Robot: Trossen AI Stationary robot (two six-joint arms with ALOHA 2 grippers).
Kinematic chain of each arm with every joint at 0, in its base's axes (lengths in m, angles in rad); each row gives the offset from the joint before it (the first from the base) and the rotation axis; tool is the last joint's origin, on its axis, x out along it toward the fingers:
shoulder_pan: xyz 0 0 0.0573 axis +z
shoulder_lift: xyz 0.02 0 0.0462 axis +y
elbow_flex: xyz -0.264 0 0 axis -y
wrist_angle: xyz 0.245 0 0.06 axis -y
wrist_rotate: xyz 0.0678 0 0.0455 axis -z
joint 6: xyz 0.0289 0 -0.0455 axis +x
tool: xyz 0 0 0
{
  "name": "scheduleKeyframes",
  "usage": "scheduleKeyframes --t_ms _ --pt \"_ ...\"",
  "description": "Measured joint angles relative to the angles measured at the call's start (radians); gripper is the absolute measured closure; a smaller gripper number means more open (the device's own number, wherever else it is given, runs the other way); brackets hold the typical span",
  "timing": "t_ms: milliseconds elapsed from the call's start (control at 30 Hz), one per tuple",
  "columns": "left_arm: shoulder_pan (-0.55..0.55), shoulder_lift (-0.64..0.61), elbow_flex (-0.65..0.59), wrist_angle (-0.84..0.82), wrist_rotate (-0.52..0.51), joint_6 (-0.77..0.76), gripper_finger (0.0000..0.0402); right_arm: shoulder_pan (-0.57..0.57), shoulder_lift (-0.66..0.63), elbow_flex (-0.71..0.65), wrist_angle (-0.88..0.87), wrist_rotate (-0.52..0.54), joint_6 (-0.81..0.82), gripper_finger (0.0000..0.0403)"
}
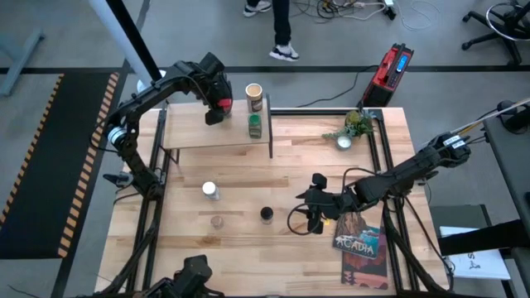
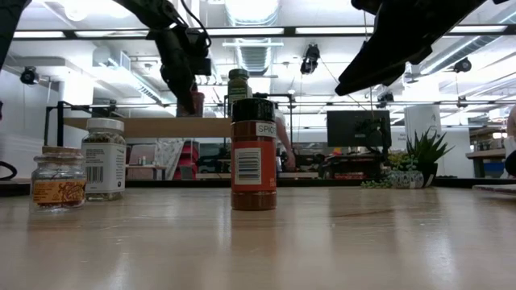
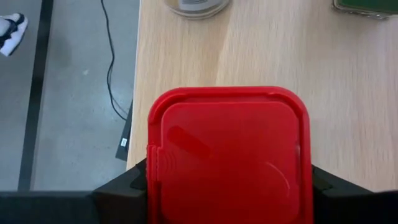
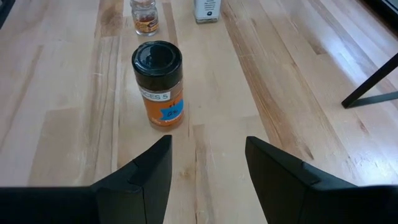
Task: Shelf spices
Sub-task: Put the red seasoning can on the shelf
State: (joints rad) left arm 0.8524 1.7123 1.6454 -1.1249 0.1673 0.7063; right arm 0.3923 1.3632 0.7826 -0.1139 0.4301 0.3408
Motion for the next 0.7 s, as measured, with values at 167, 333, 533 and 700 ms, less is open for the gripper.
scheduleKeyframes --t_ms 167,333,533,700 --pt "0.001 0.0 -0.003 0.0 0.0 0.0 0.0202 0.005 0.0 0.0 0.0 0.0 0.0 0.0222" --pt "0.001 -0.001 -0.005 0.001 -0.023 -0.001 0.0176 0.005 0.0 0.0 0.0 0.0 0.0 0.0222" --pt "0.001 -0.002 -0.005 0.002 -0.025 -0.005 0.0147 0.005 0.0 0.0 0.0 0.0 0.0 0.0222" --pt "0.001 -0.007 -0.005 0.002 -0.055 0.0 0.0141 0.005 0.0 0.0 0.0 0.0 0.0 0.0222"
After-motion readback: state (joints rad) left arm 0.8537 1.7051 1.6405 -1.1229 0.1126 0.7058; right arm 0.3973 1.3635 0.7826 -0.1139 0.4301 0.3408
